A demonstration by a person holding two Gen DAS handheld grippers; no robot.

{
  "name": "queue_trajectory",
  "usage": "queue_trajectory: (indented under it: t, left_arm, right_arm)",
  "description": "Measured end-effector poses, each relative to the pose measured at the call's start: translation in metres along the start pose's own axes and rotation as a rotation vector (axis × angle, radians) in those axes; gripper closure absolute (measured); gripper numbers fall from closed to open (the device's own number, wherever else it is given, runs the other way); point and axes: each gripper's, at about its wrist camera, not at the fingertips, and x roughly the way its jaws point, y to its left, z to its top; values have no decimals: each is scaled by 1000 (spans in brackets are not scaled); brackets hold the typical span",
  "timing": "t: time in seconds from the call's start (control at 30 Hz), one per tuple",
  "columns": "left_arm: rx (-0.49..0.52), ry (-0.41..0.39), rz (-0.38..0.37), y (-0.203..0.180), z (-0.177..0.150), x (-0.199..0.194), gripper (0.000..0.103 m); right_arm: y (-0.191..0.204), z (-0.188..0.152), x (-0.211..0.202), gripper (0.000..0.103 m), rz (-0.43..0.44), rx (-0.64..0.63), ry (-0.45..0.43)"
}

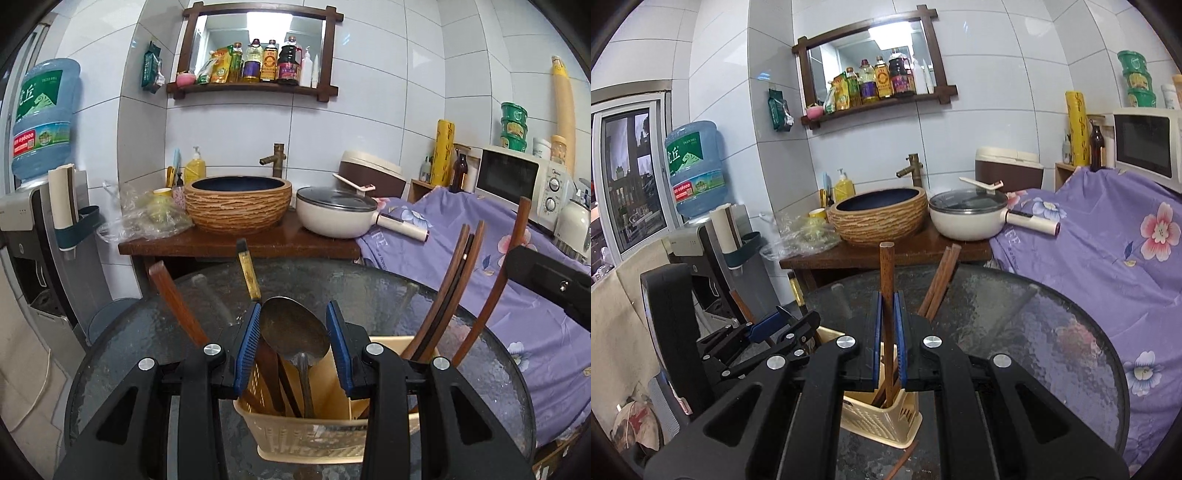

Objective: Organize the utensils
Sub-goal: 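Release the metal spoon into the holder with the left tool while the right releases the chopstick, then move both open tools back down to the table beside the holder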

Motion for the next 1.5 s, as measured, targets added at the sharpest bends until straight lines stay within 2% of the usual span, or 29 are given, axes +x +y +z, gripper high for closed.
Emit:
queue_trajectory:
  t: [0.2,0.3,0.37,0.4,0.43,0.5,0.53,0.57,0.67,0.73,0.93,1.13,1.2,1.37,1.5]
  left_arm:
    - [38,3,3,-3,-6,-2,67]
    - [39,-8,-19,-4,-4,-10,55]
    - [47,-29,-17,-6,-3,-20,41]
    - [49,-42,-11,-6,-2,-25,38]
    - [49,-57,-7,-6,-3,-31,32]
    - [51,-80,-16,-5,-5,-44,26]
    - [54,-88,-19,-5,-7,-51,24]
    - [62,-90,-20,-6,-10,-56,22]
    - [74,-80,-22,-5,-22,-70,18]
    - [81,-57,-34,-4,-31,-75,17]
    - [165,153,-93,-13,-84,-67,17]
    - [230,309,-128,-29,-142,-49,17]
    - [237,339,-137,-33,-152,-43,19]
    - [244,399,-141,-36,-168,-29,36]
    - [240,420,-158,-37,-173,-26,37]
  right_arm:
    - [-6,-10,6,95,-7,2,29]
    - [-9,-14,5,95,-9,10,33]
    - [-12,-16,2,95,-2,20,39]
    - [-13,-17,-1,94,-1,22,38]
    - [-13,-19,-6,92,-1,22,34]
    - [-14,-22,-14,75,-6,23,25]
    - [-15,-25,-19,58,-8,27,18]
    - [-15,-30,-26,55,-7,33,3]
    - [-14,-45,-38,55,-10,29,18]
    - [-17,-59,-40,55,-12,41,53]
    - [-40,-102,-33,55,-43,120,163]
    - [-48,-147,-15,55,-48,144,286]
    - [-50,-157,-11,55,-44,155,309]
    - [-49,-172,-4,55,-41,157,350]
    - [-45,-177,1,55,-34,146,370]
